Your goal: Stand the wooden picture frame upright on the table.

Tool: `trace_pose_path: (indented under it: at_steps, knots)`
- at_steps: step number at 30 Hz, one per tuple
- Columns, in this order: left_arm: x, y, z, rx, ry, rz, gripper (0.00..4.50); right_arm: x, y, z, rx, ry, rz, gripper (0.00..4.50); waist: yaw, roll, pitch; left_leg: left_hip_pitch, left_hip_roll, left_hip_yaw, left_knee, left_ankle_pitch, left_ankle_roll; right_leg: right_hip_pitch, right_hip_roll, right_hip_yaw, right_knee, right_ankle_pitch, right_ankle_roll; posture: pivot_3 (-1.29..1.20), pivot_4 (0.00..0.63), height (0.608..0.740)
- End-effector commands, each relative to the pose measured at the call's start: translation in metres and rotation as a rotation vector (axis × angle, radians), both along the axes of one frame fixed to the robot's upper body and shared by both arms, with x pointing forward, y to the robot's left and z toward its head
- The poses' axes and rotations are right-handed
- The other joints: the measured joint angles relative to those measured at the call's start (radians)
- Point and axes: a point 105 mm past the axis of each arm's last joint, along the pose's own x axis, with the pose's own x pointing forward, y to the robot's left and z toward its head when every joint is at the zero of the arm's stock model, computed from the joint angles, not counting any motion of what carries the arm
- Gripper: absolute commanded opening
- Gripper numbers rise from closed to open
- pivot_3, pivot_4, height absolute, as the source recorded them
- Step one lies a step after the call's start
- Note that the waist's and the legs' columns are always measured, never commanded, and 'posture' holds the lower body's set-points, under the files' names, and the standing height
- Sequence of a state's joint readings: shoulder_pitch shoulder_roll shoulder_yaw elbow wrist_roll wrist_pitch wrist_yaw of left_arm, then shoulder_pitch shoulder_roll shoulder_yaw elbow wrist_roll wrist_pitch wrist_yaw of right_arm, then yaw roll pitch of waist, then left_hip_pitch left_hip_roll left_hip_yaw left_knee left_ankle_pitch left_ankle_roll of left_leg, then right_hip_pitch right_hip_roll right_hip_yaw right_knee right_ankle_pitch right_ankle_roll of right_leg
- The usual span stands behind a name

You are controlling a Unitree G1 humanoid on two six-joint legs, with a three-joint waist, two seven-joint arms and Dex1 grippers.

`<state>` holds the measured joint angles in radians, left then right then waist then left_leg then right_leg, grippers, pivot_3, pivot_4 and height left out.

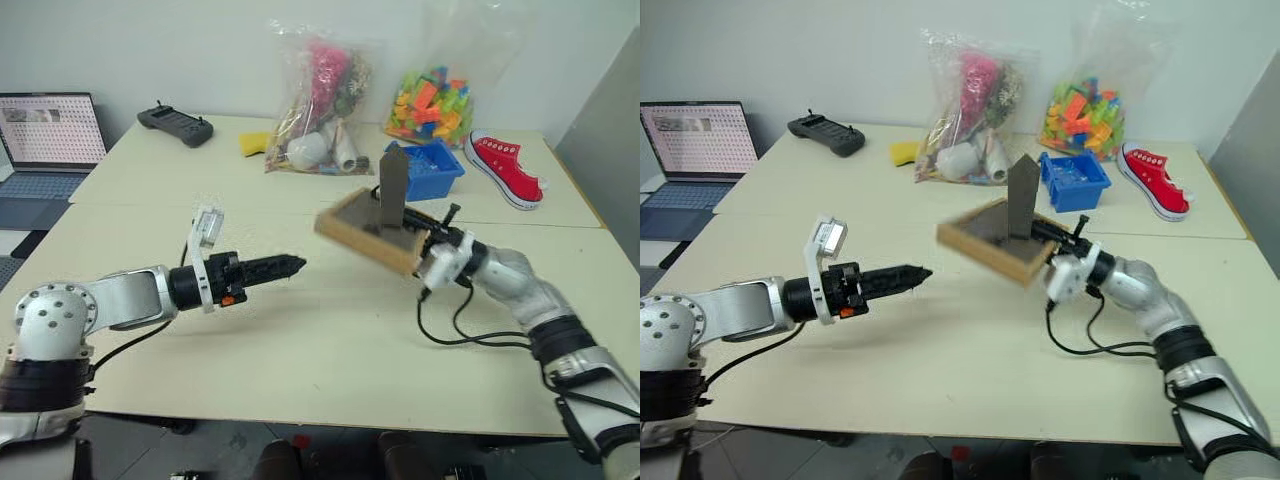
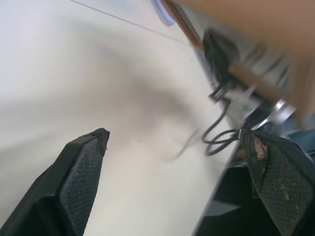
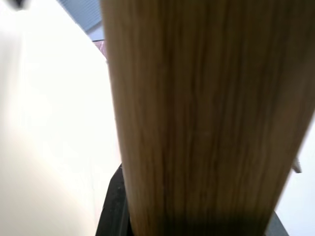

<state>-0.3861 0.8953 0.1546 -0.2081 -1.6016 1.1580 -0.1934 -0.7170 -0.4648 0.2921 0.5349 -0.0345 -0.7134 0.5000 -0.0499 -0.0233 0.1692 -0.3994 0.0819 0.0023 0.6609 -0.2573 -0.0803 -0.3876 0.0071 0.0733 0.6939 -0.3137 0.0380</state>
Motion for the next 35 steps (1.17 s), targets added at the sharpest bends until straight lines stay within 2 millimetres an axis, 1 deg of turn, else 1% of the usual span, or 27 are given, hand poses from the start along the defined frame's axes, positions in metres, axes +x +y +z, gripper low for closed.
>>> trace_pose_path:
  at_steps: [1,3,5,7,11,16,18,19,22,24,26,29,31,33,35]
  knots:
    - [0.010,0.006,0.006,0.192,-0.252,0.103,4.50,0.026,0.019,0.012,0.297,0.492,0.094,0.84,0.000,0.001,0.001,0.000,0.000,0.000,0.000,0.000,-0.001,0.000,0.000,0.000,0.001,0.000,0.000,0.00,0.150,0.740]
    - [0.015,0.009,0.010,0.250,-0.370,0.153,4.50,0.031,0.033,0.007,0.382,0.697,0.170,0.84,0.006,0.002,0.002,0.000,0.000,0.000,0.000,0.001,-0.001,-0.001,0.000,-0.001,0.002,0.000,-0.001,0.00,0.150,0.740]
    - [0.019,0.009,0.011,0.279,-0.457,0.195,4.50,0.034,0.043,-0.001,0.409,0.835,0.229,0.84,0.013,0.002,0.003,0.000,0.000,0.000,0.000,0.001,-0.001,-0.001,0.000,-0.001,0.001,-0.001,-0.001,0.00,0.150,0.740]
    - [0.019,0.008,0.006,0.284,-0.498,0.215,4.50,0.037,0.048,-0.014,0.439,0.961,0.252,0.84,0.021,0.002,0.003,-0.001,-0.001,0.001,-0.001,0.000,0.000,-0.001,0.000,-0.001,0.000,-0.001,-0.001,0.00,0.150,0.740]
    - [0.017,0.007,-0.005,0.323,-0.527,0.206,4.50,0.036,0.052,-0.043,0.379,1.039,0.238,0.84,0.026,0.002,0.003,-0.002,-0.001,0.001,-0.001,-0.002,0.004,-0.002,0.000,-0.002,-0.003,-0.001,-0.001,0.00,0.150,0.740]
    - [0.021,0.011,-0.009,0.334,-0.541,0.222,4.50,0.032,0.048,-0.062,0.362,1.067,0.219,0.84,0.021,0.002,0.005,-0.002,-0.001,0.001,-0.001,-0.002,0.004,-0.002,0.000,-0.001,-0.002,-0.001,-0.001,0.00,0.150,0.740]
    - [0.022,0.010,-0.009,0.336,-0.544,0.208,4.50,0.030,0.045,-0.064,0.362,1.067,0.216,1.55,0.021,0.002,0.005,-0.002,-0.001,0.000,-0.001,-0.002,0.004,-0.002,0.000,-0.002,-0.001,-0.001,-0.001,0.00,0.150,0.740]
    - [0.022,0.010,-0.008,0.334,-0.545,0.200,4.50,0.029,0.043,-0.064,0.358,1.062,0.217,1.73,0.021,0.002,0.005,-0.002,-0.001,0.000,-0.001,-0.002,0.004,-0.002,0.000,-0.002,-0.001,-0.001,-0.001,0.00,0.150,0.740]
    - [0.028,0.013,-0.006,0.331,-0.549,0.197,4.50,0.028,0.031,-0.063,0.344,1.037,0.195,2.51,0.021,0.002,0.005,-0.002,-0.001,0.000,-0.001,-0.002,0.004,-0.002,0.000,-0.002,-0.001,-0.001,-0.001,0.00,0.150,0.740]
    - [0.034,0.017,-0.005,0.331,-0.552,0.207,4.50,0.024,0.019,-0.066,0.317,1.024,0.167,2.92,0.021,0.002,0.005,-0.002,-0.001,0.000,-0.001,-0.002,0.004,-0.002,0.000,-0.001,-0.001,0.000,-0.001,0.00,0.150,0.740]
    - [0.037,0.018,-0.003,0.325,-0.552,0.198,4.50,0.018,0.004,-0.067,0.292,1.007,0.132,3.45,0.022,0.002,0.005,-0.002,-0.001,0.000,-0.001,-0.002,0.004,-0.002,0.000,-0.002,-0.001,-0.001,-0.001,0.00,0.150,0.740]
    - [0.041,0.020,0.000,0.351,-0.564,0.164,4.50,0.006,-0.020,-0.061,0.245,0.962,0.073,4.09,0.022,0.002,0.005,-0.003,-0.001,0.000,-0.001,-0.002,0.004,-0.002,0.000,-0.002,-0.002,-0.001,-0.001,0.00,0.150,0.740]
    - [0.045,0.025,0.001,0.368,-0.564,0.159,4.50,-0.006,-0.036,-0.052,0.224,0.937,0.052,4.47,0.022,0.002,0.006,-0.003,-0.001,0.000,-0.002,-0.002,0.004,-0.002,0.000,-0.002,-0.002,-0.001,0.000,0.00,0.150,0.740]
    - [0.049,0.030,0.007,0.375,-0.568,0.141,4.50,-0.022,-0.048,-0.037,0.210,0.938,0.060,4.47,0.022,0.002,0.006,-0.003,-0.001,0.000,-0.002,-0.002,0.004,-0.002,0.000,-0.002,-0.002,-0.001,0.000,0.00,0.150,0.740]
    - [0.050,0.032,0.013,0.370,-0.565,0.105,4.50,-0.036,-0.051,-0.022,0.212,0.955,0.086,4.47,0.022,0.002,0.007,-0.003,-0.001,0.000,-0.002,-0.002,0.004,-0.002,0.001,-0.002,-0.001,-0.001,0.000,0.00,0.150,0.740]
